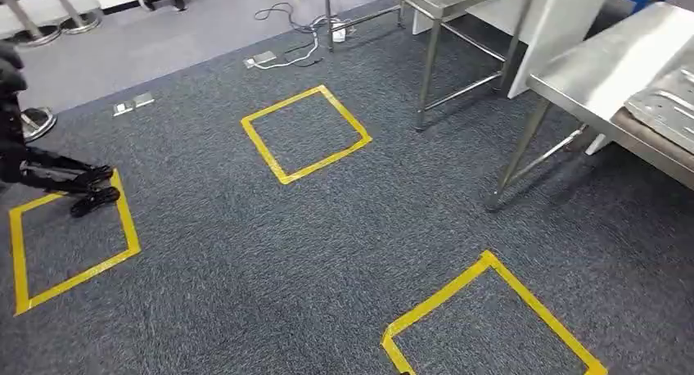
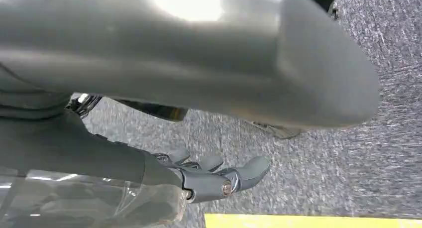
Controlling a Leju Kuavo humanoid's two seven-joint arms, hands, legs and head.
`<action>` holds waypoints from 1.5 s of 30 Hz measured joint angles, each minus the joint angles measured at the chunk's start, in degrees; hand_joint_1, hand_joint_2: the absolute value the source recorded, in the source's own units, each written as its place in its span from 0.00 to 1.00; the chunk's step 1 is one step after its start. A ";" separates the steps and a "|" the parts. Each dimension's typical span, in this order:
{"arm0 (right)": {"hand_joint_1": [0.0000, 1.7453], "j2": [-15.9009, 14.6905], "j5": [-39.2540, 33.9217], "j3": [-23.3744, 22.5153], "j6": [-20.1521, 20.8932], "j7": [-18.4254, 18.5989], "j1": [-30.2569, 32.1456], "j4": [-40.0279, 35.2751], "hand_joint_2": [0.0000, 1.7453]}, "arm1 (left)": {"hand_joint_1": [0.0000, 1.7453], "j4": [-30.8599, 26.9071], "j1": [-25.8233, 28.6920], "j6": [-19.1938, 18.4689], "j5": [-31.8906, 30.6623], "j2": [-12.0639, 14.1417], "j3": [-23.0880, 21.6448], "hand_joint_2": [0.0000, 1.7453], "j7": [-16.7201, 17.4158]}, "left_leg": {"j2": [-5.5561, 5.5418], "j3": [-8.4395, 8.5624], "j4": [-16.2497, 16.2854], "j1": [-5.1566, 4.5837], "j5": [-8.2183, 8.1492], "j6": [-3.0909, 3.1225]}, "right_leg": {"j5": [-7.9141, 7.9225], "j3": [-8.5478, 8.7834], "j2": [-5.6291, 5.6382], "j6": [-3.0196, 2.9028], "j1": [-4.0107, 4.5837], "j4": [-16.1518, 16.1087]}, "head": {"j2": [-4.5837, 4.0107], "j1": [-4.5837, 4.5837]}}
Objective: Take the parts from the cabinet and place them on the table.
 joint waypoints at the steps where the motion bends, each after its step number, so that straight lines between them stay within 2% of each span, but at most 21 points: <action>1: 0.00 0.00 -0.02 0.00 0.00 0.00 -0.07 0.00 0.00 | 0.00 0.00 0.04 0.00 0.00 0.00 -0.02 0.00 0.04 | -0.52 -0.29 0.12 -0.18 -0.15 0.24 | -0.11 0.14 -0.60 0.23 -0.09 -0.06 | 0.02 0.00; 3: 0.00 0.11 -0.02 0.00 0.00 0.00 -0.46 -0.02 0.00 | 0.00 0.00 0.26 -0.02 0.00 0.02 -0.04 0.00 0.42 | -1.95 0.42 -0.77 -0.03 0.26 0.98 | -0.41 0.66 -1.57 1.01 0.14 -0.56 | 0.00 -0.02; 5: 0.00 0.07 -0.02 0.02 0.00 -0.07 -0.45 0.00 0.00 | 0.00 0.00 0.27 -0.31 -0.02 -0.04 -0.13 0.00 0.87 | -3.14 0.75 -1.38 0.59 0.58 1.55 | -2.94 -0.62 3.72 1.20 -0.32 3.40 | 0.02 0.13; 8: 0.00 0.07 -0.04 0.04 0.02 0.13 0.09 0.00 0.00 | 0.00 0.00 -0.10 -0.39 0.00 -0.09 -0.30 0.00 1.11 | -5.81 0.77 -1.29 0.55 0.64 1.87 | -8.03 -7.55 5.61 1.39 -0.33 16.62 | 0.02 0.37; 10: 0.00 0.07 -0.04 0.07 0.07 0.52 0.21 0.00 0.00 | 0.00 0.00 0.11 -0.55 0.00 -0.11 -0.42 0.00 1.18 | -7.56 0.89 -1.21 0.60 0.60 1.82 | -5.45 -8.22 5.66 1.46 -0.44 15.65 | 0.02 0.37; 12: 0.00 -0.11 -0.04 0.07 0.05 0.70 0.14 0.02 0.00 | 0.00 0.00 0.19 -0.61 0.00 -0.22 -0.50 0.00 1.18 | -9.34 0.94 -0.94 0.81 0.42 1.53 | 0.26 -4.79 6.42 1.48 -0.72 6.52 | 0.02 0.37; 13: 0.00 -0.15 -0.04 0.07 0.07 0.70 0.14 0.02 0.00 | 0.00 0.00 0.18 -0.61 0.00 -0.26 -0.52 0.00 1.18 | -10.18 0.84 -0.62 0.90 0.22 1.20 | 2.41 -2.62 8.44 1.53 -1.02 1.36 | 0.02 0.39; 14: 0.00 -0.17 -0.04 0.07 0.04 0.79 0.08 0.02 0.00 | 0.00 0.00 0.17 -0.61 0.02 -0.26 -0.52 0.00 1.18 | -10.77 0.58 -0.26 0.60 -0.05 0.67 | 1.67 -2.36 10.15 1.28 -0.73 0.62 | 0.00 0.46; 18: 0.00 -0.15 -0.04 0.07 0.07 0.92 -0.20 0.02 0.00 | 0.00 0.00 0.60 -0.63 0.02 -0.26 -0.70 0.00 1.18 | -12.15 0.11 -0.51 1.05 0.08 -0.36 | 2.14 -2.39 7.81 -0.70 -0.64 0.39 | 0.02 0.42; 20: 0.00 -0.15 -0.02 0.07 -0.09 0.90 -0.22 0.02 0.00 | 0.00 0.00 0.37 -0.66 0.00 -0.42 -0.92 0.00 1.09 | -6.74 -1.41 3.48 0.84 -2.39 -0.84 | 2.10 -2.24 6.64 -1.27 -0.63 0.32 | 0.02 -0.02; 22: 0.00 -0.17 -0.04 0.07 -0.09 0.94 0.04 0.02 0.00 | 0.00 0.00 0.02 -0.66 0.00 -0.42 -0.94 0.00 1.05 | -4.99 -5.96 12.76 0.97 -6.80 -1.35 | 1.93 -2.18 5.04 -1.54 -0.45 0.32 | 0.02 -0.09; 24: 0.00 -0.17 -0.04 0.07 -0.09 0.94 0.15 0.04 0.00 | 0.00 0.00 0.18 -0.72 0.02 -0.50 -1.03 0.00 1.07 | -4.69 -9.14 19.03 1.04 -8.50 -1.50 | 1.73 -2.17 3.45 -1.54 -0.41 0.33 | 0.02 -0.09; 27: 0.00 -0.17 -0.04 0.07 -0.09 0.94 0.06 0.02 0.00 | 0.00 0.00 0.36 -0.81 0.02 -0.52 -1.16 0.00 1.27 | -3.71 -3.91 8.69 0.92 -2.98 -1.00 | 1.31 -1.68 1.26 -1.29 -0.33 0.33 | 0.02 -0.11; 29: 0.00 -0.15 -0.04 0.07 -0.07 0.92 0.00 0.02 0.00 | 0.00 0.00 0.13 -0.79 0.02 -0.52 -1.22 0.00 1.27 | 1.26 0.40 -0.08 -0.06 -0.65 0.32 | 0.88 -1.10 0.09 -0.80 -0.05 0.34 | 0.02 -0.11; 33: 0.00 -0.15 -0.07 0.07 -0.09 0.94 -0.44 0.04 0.00 | 0.00 0.00 0.30 -0.81 0.00 -0.55 -1.33 0.00 1.38 | -1.35 0.26 -0.31 -0.38 -0.54 0.93 | 0.33 0.03 -2.20 0.38 0.04 -0.24 | 0.02 -0.09; 36: 0.00 -0.22 -0.05 0.09 -0.07 1.00 -0.41 0.04 0.00 | 0.00 0.00 0.10 -0.81 -0.02 -0.59 -1.42 0.00 1.46 | -3.45 1.09 -1.14 0.60 0.19 1.81 | -3.76 -2.32 4.51 0.95 -0.18 5.70 | 0.02 0.06; 39: 0.00 -0.31 -0.11 0.09 -0.07 1.12 0.24 0.04 0.00 | 0.00 0.00 -0.05 -0.81 -0.02 -0.61 -1.42 0.00 1.42 | -6.14 1.13 -1.08 0.57 0.09 1.98 | -8.03 -8.83 5.63 1.22 -0.20 18.15 | 0.02 0.17; 42: 0.00 -0.42 -0.11 0.09 -0.07 1.14 0.17 0.04 0.00 | 0.00 0.00 0.21 -0.81 -0.02 -0.63 -1.46 0.00 1.29 | -8.89 1.48 -0.98 0.87 -0.07 1.72 | -1.50 -6.33 6.01 1.39 -0.56 10.15 | 0.02 0.17; 43: 0.00 -0.46 -0.11 0.09 -0.07 1.11 0.18 0.04 0.00 | 0.00 0.00 0.19 -0.81 -0.02 -0.74 -1.49 0.00 1.25 | -9.78 1.61 -0.85 0.99 -0.27 1.41 | 1.35 -4.00 7.52 1.52 -0.89 4.70 | 0.02 0.20; 44: 0.00 -0.46 -0.11 0.09 -0.07 1.11 0.21 0.04 0.00 | 0.00 0.00 0.14 -0.79 -0.02 -0.74 -1.49 0.00 1.22 | -10.49 1.34 -0.60 0.96 -0.46 1.02 | 2.25 -2.83 11.29 1.65 -1.45 1.08 | 0.02 0.24; 45: 0.00 -0.46 -0.11 0.09 -0.07 1.11 0.20 0.04 0.00 | 0.00 0.00 -0.01 -0.79 -0.02 -0.74 -1.49 0.00 1.22 | -11.27 0.97 0.09 0.63 -0.79 0.60 | 2.04 -2.57 11.41 1.44 -1.39 0.57 | 0.02 0.13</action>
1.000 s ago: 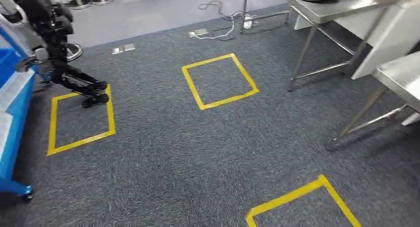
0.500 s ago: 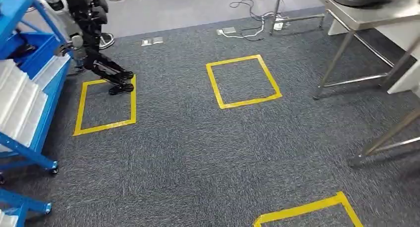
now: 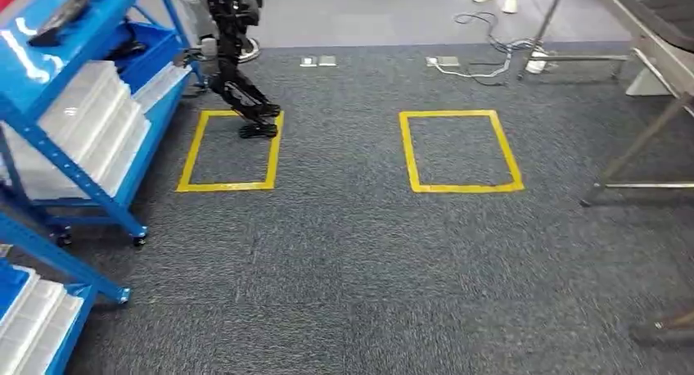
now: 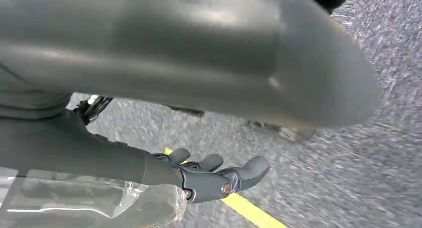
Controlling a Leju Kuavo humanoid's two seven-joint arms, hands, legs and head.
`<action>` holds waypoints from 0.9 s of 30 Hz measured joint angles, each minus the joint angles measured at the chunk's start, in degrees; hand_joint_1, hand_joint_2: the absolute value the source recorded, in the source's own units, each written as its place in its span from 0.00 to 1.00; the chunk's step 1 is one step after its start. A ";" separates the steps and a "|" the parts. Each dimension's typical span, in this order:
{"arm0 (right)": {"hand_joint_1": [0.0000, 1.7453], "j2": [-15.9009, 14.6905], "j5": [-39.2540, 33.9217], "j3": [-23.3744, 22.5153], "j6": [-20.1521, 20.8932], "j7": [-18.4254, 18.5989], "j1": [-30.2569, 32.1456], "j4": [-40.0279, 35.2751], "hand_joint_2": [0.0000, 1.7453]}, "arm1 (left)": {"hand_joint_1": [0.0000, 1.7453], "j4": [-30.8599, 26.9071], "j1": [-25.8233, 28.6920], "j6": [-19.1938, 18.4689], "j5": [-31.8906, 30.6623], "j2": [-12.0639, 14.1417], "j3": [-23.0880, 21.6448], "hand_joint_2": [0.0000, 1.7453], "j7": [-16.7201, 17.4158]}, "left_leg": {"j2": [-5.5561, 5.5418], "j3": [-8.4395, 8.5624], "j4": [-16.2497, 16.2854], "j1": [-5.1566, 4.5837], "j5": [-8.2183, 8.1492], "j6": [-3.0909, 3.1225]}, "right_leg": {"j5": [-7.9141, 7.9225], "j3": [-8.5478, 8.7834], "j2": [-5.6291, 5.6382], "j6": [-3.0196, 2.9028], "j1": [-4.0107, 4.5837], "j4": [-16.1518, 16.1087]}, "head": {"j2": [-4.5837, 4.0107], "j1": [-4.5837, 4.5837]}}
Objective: Take the parts from the cabinet and place them on the table.
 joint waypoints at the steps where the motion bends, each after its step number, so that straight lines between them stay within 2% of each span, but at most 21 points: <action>1: 0.00 0.00 -0.02 0.00 0.00 0.07 0.01 0.00 0.00 | 0.00 0.00 0.06 0.07 0.00 0.00 0.00 0.00 -0.07 | -0.35 -0.15 -0.27 0.19 0.15 -0.30 | -0.02 0.01 -0.89 -0.29 0.23 0.04 | 0.00 0.00; 3: 0.00 0.02 -0.02 0.00 0.00 0.07 -0.21 0.00 0.00 | 0.00 0.00 0.50 0.07 0.00 0.00 -0.02 0.00 -0.07 | -1.50 -0.32 -0.69 0.63 0.29 -1.02 | -0.04 0.12 -1.95 -1.22 0.64 0.01 | 0.00 0.02; 4: 0.00 0.11 0.00 0.00 0.00 0.07 -0.37 0.00 0.00 | 0.00 0.00 0.64 0.07 0.02 -0.02 -0.07 0.00 -0.07 | -0.82 -0.33 -0.27 0.74 0.04 -1.16 | 0.19 0.15 -2.83 -1.66 0.26 -0.20 | 0.00 0.02; 5: 0.00 0.02 0.00 -0.02 -0.04 0.04 -0.39 0.00 0.00 | 0.00 0.00 0.58 0.07 0.02 -0.13 -0.15 0.00 -0.07 | 2.90 -1.04 1.45 0.38 -0.89 -1.42 | 0.07 0.29 -3.33 -1.91 0.32 -0.21 | 0.00 -0.15; 6: 0.00 0.02 0.04 -0.02 -0.02 -0.02 -0.33 0.00 0.00 | 0.00 0.00 0.22 0.07 0.02 -0.13 -0.20 0.00 -0.04 | 4.96 -2.77 5.00 0.40 -2.75 -1.68 | -0.07 0.42 -4.19 -2.28 0.44 -0.21 | 0.00 -0.46; 8: 0.00 0.04 0.07 -0.02 -0.02 0.00 -0.07 0.00 0.00 | 0.00 0.00 -0.15 0.07 0.07 -0.11 -0.20 0.00 -0.04 | 6.44 -7.87 14.82 0.45 -6.88 -2.06 | -0.36 0.56 -6.04 -2.59 0.64 -0.20 | 0.00 -0.46; 9: 0.00 0.02 0.07 0.00 -0.02 0.00 0.00 0.00 0.00 | 0.00 0.00 -0.06 0.07 0.09 -0.11 -0.24 0.00 -0.04 | 6.60 -9.90 18.51 0.53 -7.79 -2.12 | -0.51 0.65 -6.97 -2.65 0.67 -0.20 | 0.00 -0.48; 10: 0.00 0.02 0.07 0.00 -0.02 0.00 -0.01 0.00 0.00 | 0.00 0.00 0.20 0.05 0.09 -0.11 -0.33 0.00 -0.04 | 6.74 -10.28 18.86 0.56 -7.18 -2.13 | -0.67 0.78 -7.66 -2.62 0.67 -0.20 | 0.00 -0.48; 11: 0.00 0.02 0.07 0.00 -0.02 -0.02 -0.04 0.00 0.00 | 0.00 0.00 0.36 0.04 0.09 -0.11 -0.37 0.00 -0.04 | 6.92 -9.21 16.53 0.57 -5.57 -2.06 | -0.83 0.98 -8.25 -2.56 0.67 -0.20 | 0.00 -0.48; 12: 0.00 0.04 0.07 0.00 -0.02 -0.02 -0.08 0.00 0.00 | 0.00 0.00 0.39 0.04 0.09 -0.11 -0.37 0.00 -0.04 | 7.29 -6.95 12.14 0.53 -3.29 -1.89 | -1.03 1.27 -8.93 -2.47 0.69 -0.20 | 0.00 -0.50; 13: 0.00 0.04 0.07 0.00 -0.02 -0.02 -0.12 0.00 0.00 | 0.00 0.00 0.30 0.04 0.09 -0.11 -0.39 0.00 -0.04 | 8.47 -4.00 6.24 0.35 -0.76 -1.52 | -1.27 1.66 -9.63 -2.29 0.75 -0.21 | 0.00 -0.50; 14: 0.00 0.07 0.07 0.00 -0.02 -0.02 -0.13 0.00 0.00 | 0.00 0.00 0.15 0.07 0.09 -0.09 -0.39 0.00 -0.04 | 11.14 -1.31 1.29 -0.09 0.82 -0.78 | -1.54 2.06 -10.30 -2.06 0.83 -0.25 | 0.00 -0.50; 15: 0.00 0.13 0.09 -0.02 -0.02 -0.04 -0.13 0.00 0.00 | 0.00 0.00 -0.05 0.07 0.09 -0.11 -0.41 0.00 -0.04 | 12.32 -1.04 0.22 -0.53 0.64 -0.53 | -1.99 2.33 -10.85 -1.58 1.32 -0.09 | 0.00 -0.46; 19: 0.00 0.15 0.09 0.02 0.00 -0.07 -0.60 -0.02 0.00 | 0.00 0.00 0.27 0.07 0.11 -0.07 -0.44 0.00 0.00 | 9.45 -0.90 -0.60 -0.57 0.93 0.44 | -2.34 3.52 -12.60 -0.43 1.35 -1.05 | 0.00 -0.46; 20: 0.00 0.13 0.09 0.02 0.00 -0.09 -0.64 -0.02 0.00 | 0.00 0.00 0.44 0.07 0.11 -0.09 -0.44 0.00 0.00 | 8.73 -0.39 -1.10 -0.07 1.28 0.56 | -2.91 3.51 -9.71 -0.17 0.91 -0.27 | 0.00 -0.44; 21: 0.00 0.13 0.09 0.02 0.00 -0.11 -0.61 -0.02 0.00 | 0.00 0.00 0.29 0.04 0.09 -0.11 -0.46 0.00 0.00 | 8.12 -0.28 -1.29 0.11 1.31 0.83 | -4.84 2.14 -6.99 -0.22 0.98 2.55 | -0.02 -0.39; 22: 0.00 0.13 0.09 0.00 0.00 -0.07 -0.51 0.00 0.00 | 0.00 0.00 0.05 0.04 0.09 -0.11 -0.48 0.00 0.00 | 7.31 -0.25 -1.27 0.15 1.34 1.05 | -7.25 -0.12 -6.03 -0.17 1.00 7.16 | 0.00 -0.29; 24: 0.00 0.07 0.09 0.02 0.00 -0.04 -0.13 0.00 0.00 | 0.00 0.00 -0.08 0.07 0.11 -0.11 -0.46 0.00 0.00 | 5.69 -0.21 -1.21 0.10 1.21 1.24 | -10.31 -4.79 -5.75 -0.10 1.00 15.73 | 0.00 -0.28; 25: 0.00 0.04 0.09 0.02 0.00 -0.04 -0.03 0.00 0.00 | 0.00 0.00 0.03 0.07 0.11 -0.11 -0.46 0.00 0.00 | 4.79 -0.16 -1.18 0.11 1.16 1.24 | -9.98 -6.10 -5.75 -0.08 0.97 17.32 | 0.00 -0.28; 26: 0.00 0.04 0.09 0.02 0.00 -0.07 -0.03 0.00 0.00 | 0.00 0.00 0.14 0.07 0.11 -0.11 -0.48 0.00 0.00 | 3.91 -0.06 -1.16 0.20 1.12 1.20 | -8.16 -5.96 -5.74 0.00 0.85 15.83 | 0.00 -0.28; 27: 0.00 -0.02 0.09 0.02 0.00 -0.07 -0.07 0.00 0.00 | 0.00 0.00 0.22 0.06 0.11 -0.11 -0.50 0.00 0.00 | 2.97 0.10 -1.12 0.31 1.02 1.04 | -5.26 -4.57 -5.65 0.05 0.72 11.89 | -0.02 -0.26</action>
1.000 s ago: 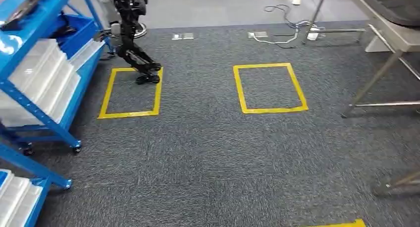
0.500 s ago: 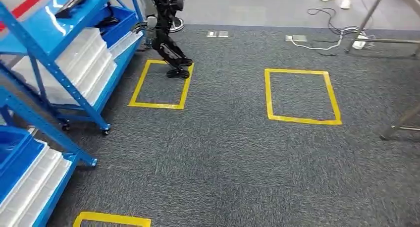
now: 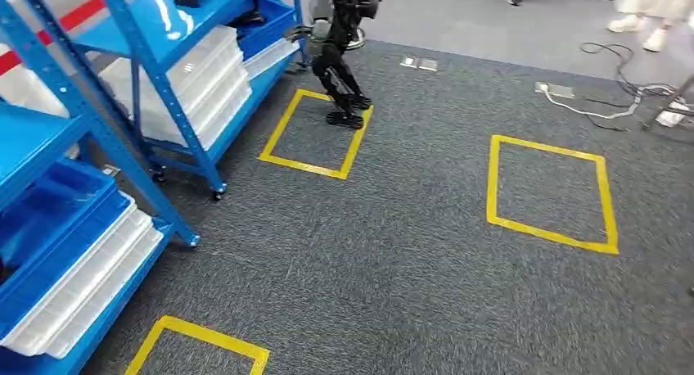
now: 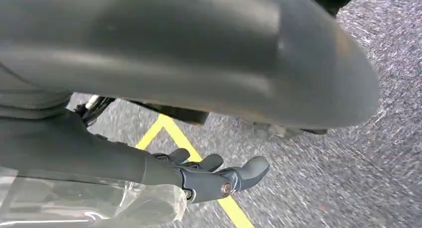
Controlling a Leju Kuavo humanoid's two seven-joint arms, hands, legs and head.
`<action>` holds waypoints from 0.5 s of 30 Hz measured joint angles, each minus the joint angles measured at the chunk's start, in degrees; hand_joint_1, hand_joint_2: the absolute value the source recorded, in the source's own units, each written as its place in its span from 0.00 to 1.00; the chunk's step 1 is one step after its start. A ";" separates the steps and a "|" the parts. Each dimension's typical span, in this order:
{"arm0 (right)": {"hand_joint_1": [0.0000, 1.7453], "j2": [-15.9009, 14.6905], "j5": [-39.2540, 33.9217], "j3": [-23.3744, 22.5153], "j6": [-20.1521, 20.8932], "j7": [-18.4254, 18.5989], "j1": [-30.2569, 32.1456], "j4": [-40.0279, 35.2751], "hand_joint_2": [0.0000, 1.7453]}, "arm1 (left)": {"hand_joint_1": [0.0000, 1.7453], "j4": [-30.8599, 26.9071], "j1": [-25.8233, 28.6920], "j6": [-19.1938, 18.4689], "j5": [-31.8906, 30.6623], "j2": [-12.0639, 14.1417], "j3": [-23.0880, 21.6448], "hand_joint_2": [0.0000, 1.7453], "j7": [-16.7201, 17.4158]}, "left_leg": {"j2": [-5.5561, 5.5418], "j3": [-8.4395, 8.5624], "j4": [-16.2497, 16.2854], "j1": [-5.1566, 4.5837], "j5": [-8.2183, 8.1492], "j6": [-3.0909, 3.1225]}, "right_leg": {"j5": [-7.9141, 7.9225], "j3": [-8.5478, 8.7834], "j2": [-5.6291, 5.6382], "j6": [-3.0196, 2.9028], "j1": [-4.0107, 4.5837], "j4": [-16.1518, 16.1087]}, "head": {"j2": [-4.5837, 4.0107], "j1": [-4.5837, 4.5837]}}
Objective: Take the parts from the cabinet and place them on the table.
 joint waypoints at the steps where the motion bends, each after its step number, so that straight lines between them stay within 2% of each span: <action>1: 0.00 -0.07 0.00 0.00 0.00 -0.02 -0.03 0.00 0.00 | 0.00 0.00 0.02 -0.02 0.00 -0.07 -0.02 0.00 -0.02 | -0.93 0.19 0.13 0.17 -0.17 -0.26 | 3.22 2.26 0.74 0.12 -0.22 -5.46 | 0.00 0.00; 2: 0.00 -0.13 0.00 0.00 0.00 -0.02 -0.02 0.00 0.00 | 0.00 0.00 0.00 -0.02 0.00 -0.11 -0.07 0.00 -0.09 | -1.68 0.29 0.35 0.29 -0.41 -0.61 | 5.57 4.29 2.81 0.31 -0.60 -10.28 | 0.02 0.00; 3: 0.00 -0.11 0.02 0.00 0.00 -0.02 -0.01 0.00 0.00 | 0.00 0.00 -0.07 -0.02 0.00 -0.11 -0.09 0.00 -0.09 | -2.30 0.02 0.77 -0.04 -0.74 -1.13 | 4.85 4.83 5.54 0.44 -0.88 -11.81 | 0.02 0.02; 4: 0.00 -0.11 0.02 0.00 0.00 -0.02 -0.06 0.00 0.00 | 0.00 0.00 -0.09 0.00 0.00 -0.11 -0.11 0.00 -0.09 | -2.85 -0.25 0.91 0.02 -0.77 -1.39 | 5.05 4.86 4.52 -0.26 -0.68 -11.83 | 0.02 -0.02; 6: 0.00 -0.11 0.00 0.00 0.00 -0.04 -0.10 0.00 0.00 | 0.00 0.00 0.18 0.00 0.00 -0.09 -0.15 0.00 -0.09 | -3.69 -0.43 0.44 0.42 -0.49 -1.94 | 4.98 4.89 3.49 -1.19 -0.05 -11.79 | 0.02 -0.04; 7: 0.00 -0.11 0.02 0.00 0.00 -0.02 -0.19 0.00 0.00 | 0.00 0.00 0.29 0.00 0.00 -0.09 -0.20 0.00 -0.09 | -4.14 -0.52 0.51 0.50 -0.53 -2.15 | 5.17 4.93 2.74 -1.71 -0.28 -11.95 | 0.02 -0.04; 8: 0.00 -0.11 0.02 0.00 0.00 -0.02 -0.28 0.00 0.00 | 0.00 0.00 0.41 -0.02 0.02 -0.20 -0.26 0.00 -0.11 | -1.39 -0.64 1.36 0.49 -0.93 -2.31 | 5.25 5.02 2.11 -2.00 -0.32 -12.05 | 0.02 -0.07; 9: 0.00 -0.11 0.02 0.00 -0.02 -0.09 -0.27 0.00 0.00 | 0.00 0.00 0.17 0.00 0.00 -0.24 -0.33 0.00 -0.13 | 1.69 -1.70 3.72 0.19 -2.23 -2.48 | 5.14 5.09 1.55 -2.37 -0.21 -12.05 | 0.00 -0.35; 10: 0.00 -0.13 0.04 0.00 -0.02 -0.09 -0.17 0.00 0.00 | 0.00 0.00 -0.24 0.00 0.02 -0.26 -0.35 0.00 -0.13 | 3.22 -4.20 8.48 0.29 -4.58 -2.72 | 4.97 5.19 0.55 -2.73 0.04 -12.05 | 0.02 -0.50; 11: 0.00 -0.02 0.07 0.00 -0.02 -0.09 -0.05 0.00 0.00 | 0.00 0.00 -0.39 0.00 0.04 -0.13 -0.35 0.00 -0.13 | 3.63 -6.77 13.53 0.34 -6.74 -2.81 | 4.86 5.28 -0.24 -2.78 0.47 -12.04 | 0.02 -0.46; 12: 0.00 -0.07 0.07 0.00 -0.02 -0.09 0.04 0.00 0.00 | 0.00 0.00 -0.33 0.00 0.07 -0.15 -0.35 0.00 -0.13 | 3.77 -9.20 18.26 0.29 -8.40 -2.82 | 4.72 5.33 -1.23 -2.97 0.53 -12.03 | 0.02 -0.50; 13: 0.00 -0.09 0.09 0.00 -0.02 -0.11 0.04 0.00 0.00 | 0.00 0.00 -0.12 -0.02 0.07 -0.15 -0.37 0.00 -0.13 | 3.81 -10.53 20.68 0.23 -8.61 -2.77 | 4.62 5.38 -1.91 -3.00 0.72 -12.03 | 0.00 -0.50; 14: 0.00 -0.09 0.09 0.00 -0.02 -0.17 0.00 0.00 0.00 | 0.00 0.00 0.09 -0.02 0.07 -0.15 -0.42 0.00 -0.13 | 3.89 -10.33 19.96 0.24 -7.66 -2.65 | 4.53 5.49 -2.55 -3.09 0.72 -12.03 | 0.00 -0.52; 15: 0.00 -0.09 0.09 0.00 -0.02 -0.22 -0.04 0.00 0.00 | 0.00 0.00 0.19 -0.02 0.07 -0.15 -0.46 0.00 -0.13 | 4.01 -8.70 16.53 0.19 -5.65 -2.41 | 4.38 5.66 -3.10 -3.03 0.77 -12.03 | 0.02 -0.52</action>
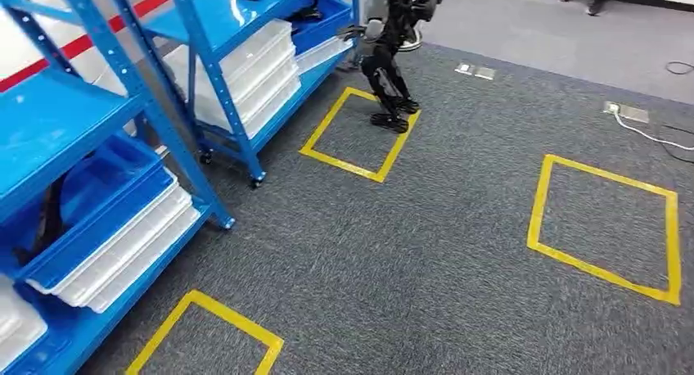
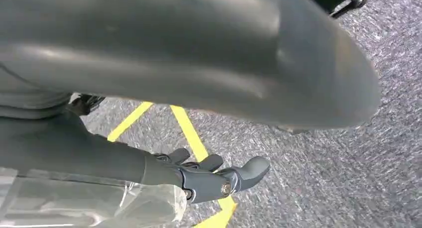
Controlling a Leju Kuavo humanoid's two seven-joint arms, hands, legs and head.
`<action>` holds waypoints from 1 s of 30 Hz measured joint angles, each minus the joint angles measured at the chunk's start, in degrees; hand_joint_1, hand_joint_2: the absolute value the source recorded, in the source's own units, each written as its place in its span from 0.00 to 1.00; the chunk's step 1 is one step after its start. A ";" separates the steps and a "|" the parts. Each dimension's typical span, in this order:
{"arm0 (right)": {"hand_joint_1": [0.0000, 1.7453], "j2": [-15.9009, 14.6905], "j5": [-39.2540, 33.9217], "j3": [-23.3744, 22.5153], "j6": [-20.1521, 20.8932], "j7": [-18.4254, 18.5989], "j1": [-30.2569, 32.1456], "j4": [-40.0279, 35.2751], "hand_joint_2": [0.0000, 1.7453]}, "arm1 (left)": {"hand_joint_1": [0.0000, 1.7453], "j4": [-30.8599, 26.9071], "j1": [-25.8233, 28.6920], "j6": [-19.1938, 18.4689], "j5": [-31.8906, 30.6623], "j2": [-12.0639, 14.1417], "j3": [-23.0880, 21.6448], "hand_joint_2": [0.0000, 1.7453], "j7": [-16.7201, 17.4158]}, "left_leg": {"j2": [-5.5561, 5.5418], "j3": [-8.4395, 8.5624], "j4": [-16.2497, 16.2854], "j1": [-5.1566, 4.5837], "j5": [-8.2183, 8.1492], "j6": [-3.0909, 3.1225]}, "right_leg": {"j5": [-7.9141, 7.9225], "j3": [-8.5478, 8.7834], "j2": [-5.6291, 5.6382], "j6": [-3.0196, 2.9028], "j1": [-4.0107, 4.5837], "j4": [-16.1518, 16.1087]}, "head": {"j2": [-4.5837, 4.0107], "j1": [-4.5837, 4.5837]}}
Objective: Take the parts from the cabinet and place them on the table.
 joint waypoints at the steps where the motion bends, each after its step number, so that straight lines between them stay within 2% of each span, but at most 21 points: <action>1: 0.00 0.02 -0.02 0.00 0.00 0.00 -0.03 0.00 0.00 | 0.00 0.00 -0.03 0.00 0.00 0.00 -0.02 0.00 0.00 | 0.44 2.57 -5.10 -0.18 2.41 0.35 | -0.15 0.24 -0.71 0.03 0.04 -0.01 | 0.00 0.00; 2: 0.00 0.04 0.00 0.00 0.00 -0.05 -0.06 0.00 0.00 | 0.00 0.00 -0.16 0.00 0.02 0.00 -0.02 0.00 0.00 | 2.24 5.75 -11.22 -0.57 4.82 1.01 | -0.33 0.60 -1.38 0.18 0.06 -0.05 | 0.00 0.00; 3: 0.00 0.09 0.00 0.00 0.00 -0.09 -0.08 0.00 0.00 | 0.00 0.00 -0.34 0.00 0.02 0.02 -0.05 0.00 0.00 | 5.61 7.27 -14.94 -1.38 5.11 1.83 | -0.61 0.89 -1.87 0.48 0.22 -0.02 | 0.00 0.02; 7: 0.00 0.13 0.00 0.00 0.02 -0.07 -0.46 0.00 0.00 | 0.00 0.00 -0.26 0.00 0.11 0.02 -0.07 0.00 0.00 | 2.85 7.13 -15.33 -1.86 5.12 2.40 | -1.17 1.71 -4.03 1.55 0.22 -0.58 | -0.02 0.00; 8: 0.00 0.15 0.00 0.00 0.02 -0.07 -0.50 0.00 0.00 | 0.00 0.00 -0.10 0.00 0.11 0.02 -0.07 0.00 0.02 | 2.05 7.90 -16.17 -0.83 5.82 2.82 | -1.60 1.84 -2.94 2.05 0.11 -0.23 | 0.00 0.02; 9: 0.00 0.11 0.00 0.00 0.02 -0.11 -0.49 0.00 0.00 | 0.00 0.00 -0.10 0.00 0.11 0.00 -0.09 0.00 0.00 | 1.36 8.07 -16.43 -0.96 5.88 2.91 | -2.65 1.35 0.13 2.25 0.03 1.32 | -0.02 0.09; 10: 0.00 0.11 0.02 0.00 0.02 -0.13 -0.46 0.00 0.00 | 0.00 0.00 -0.26 0.00 0.11 0.00 -0.11 0.00 0.00 | 0.75 8.08 -16.40 -0.87 5.92 3.26 | -4.86 -0.42 2.09 2.33 0.03 5.03 | 0.00 0.17; 12: 0.00 0.09 0.00 0.02 0.02 -0.09 -0.08 0.00 0.00 | 0.00 0.00 -0.52 0.00 0.13 0.00 -0.11 0.00 0.00 | -0.94 8.08 -16.38 -0.87 5.85 3.36 | -8.96 -5.13 2.92 2.50 -0.01 14.37 | 0.00 0.24; 13: 0.00 0.09 0.00 0.02 0.02 -0.07 0.08 0.00 0.00 | 0.00 0.00 -0.46 0.00 0.13 0.00 -0.11 0.00 0.00 | -1.81 8.12 -16.35 -0.87 5.82 3.37 | -9.57 -7.01 2.93 2.56 -0.02 17.58 | 0.00 0.24; 14: 0.00 0.09 0.00 0.02 0.02 -0.07 0.12 0.00 0.00 | 0.00 0.00 -0.33 0.00 0.15 0.00 -0.11 0.00 0.00 | -2.67 8.20 -16.32 -0.80 5.81 3.35 | -8.60 -7.52 2.93 2.65 -0.10 17.69 | 0.00 0.24; 16: 0.00 0.02 0.00 0.02 0.02 -0.07 0.06 0.00 0.00 | 0.00 0.00 -0.16 0.00 0.15 -0.02 -0.18 0.00 0.00 | -4.45 8.49 -16.15 -0.53 5.64 3.09 | -3.38 -4.81 3.30 2.91 -0.40 10.52 | 0.00 0.24; 17: 0.00 -0.04 0.00 0.02 0.02 -0.07 0.06 0.00 0.00 | 0.00 0.00 -0.19 -0.02 0.13 -0.04 -0.20 0.00 0.00 | -5.28 8.64 -16.04 -0.33 5.47 2.82 | -0.52 -2.56 4.53 3.09 -0.73 5.28 | 0.00 0.24; 18: 0.00 -0.04 0.00 0.02 0.02 -0.05 0.10 0.00 0.00 | 0.00 0.00 -0.22 -0.07 0.11 -0.04 -0.22 0.00 0.00 | -6.14 8.48 -15.80 -0.31 5.18 2.36 | 0.86 -0.83 7.84 3.38 -1.35 0.77 | 0.00 0.28; 19: 0.00 -0.02 0.00 0.00 0.02 -0.05 0.08 0.00 0.00 | 0.00 0.00 -0.41 -0.07 0.11 -0.04 -0.22 0.00 0.00 | -6.74 8.11 -15.02 -0.58 4.86 1.94 | 0.44 -0.53 8.90 3.11 -1.30 0.04 | 0.00 0.28; 22: 0.00 -0.02 0.04 0.02 0.02 0.11 -0.05 0.00 0.00 | 0.00 0.00 0.03 -0.07 0.00 0.00 -0.24 0.00 0.04 | -8.24 7.66 -15.63 -0.07 5.29 1.12 | 0.49 -0.58 6.90 1.80 -0.64 0.22 | -0.02 0.26; 23: 0.00 0.02 0.07 0.02 0.02 0.11 -0.18 0.00 0.00 | 0.00 0.00 0.15 -0.15 -0.13 0.02 -0.26 0.00 0.11 | -8.49 7.58 -15.39 0.09 5.07 0.95 | 0.72 -0.53 6.00 1.26 -1.07 -0.01 | 0.00 0.26; 24: 0.00 0.02 0.09 0.00 0.00 0.11 -0.25 0.00 0.00 | 0.00 0.00 0.21 -0.35 -0.26 -0.11 -0.37 0.00 0.15 | -4.69 6.94 -13.67 -0.22 4.12 0.77 | 0.64 -0.37 5.38 1.00 -0.91 -0.04 | -0.02 0.15; 26: 0.00 0.02 0.11 0.00 0.00 0.11 -0.13 0.00 0.00 | 0.00 0.00 -0.44 -0.44 -0.42 -0.09 -0.42 0.00 0.18 | -1.20 2.86 -5.46 -0.22 0.20 0.37 | 0.40 -0.20 3.76 0.47 -0.54 -0.04 | -0.02 -0.15; 28: 0.00 0.00 0.09 0.00 0.00 0.15 0.06 0.00 0.00 | 0.00 0.00 -0.52 -0.44 -0.42 -0.09 -0.42 0.00 0.17 | -0.46 -1.71 3.16 -0.19 -2.69 0.23 | 0.09 -0.07 1.97 0.27 -0.30 -0.03 | 0.00 -0.20; 29: 0.00 0.00 0.09 0.02 0.00 0.20 0.06 0.00 0.00 | 0.00 0.00 -0.36 -0.48 -0.44 -0.09 -0.44 0.00 0.17 | -0.39 -2.42 4.18 -0.19 -2.41 0.31 | -0.05 0.03 1.25 0.27 -0.25 -0.03 | -0.02 -0.20; 30: 0.00 0.02 0.09 0.02 0.00 0.20 0.01 0.00 0.00 | 0.00 0.00 -0.15 -0.48 -0.46 -0.09 -0.46 0.00 0.17 | -0.33 -1.55 2.13 -0.21 -0.88 0.47 | -0.22 0.21 0.55 0.29 -0.19 -0.03 | -0.02 -0.20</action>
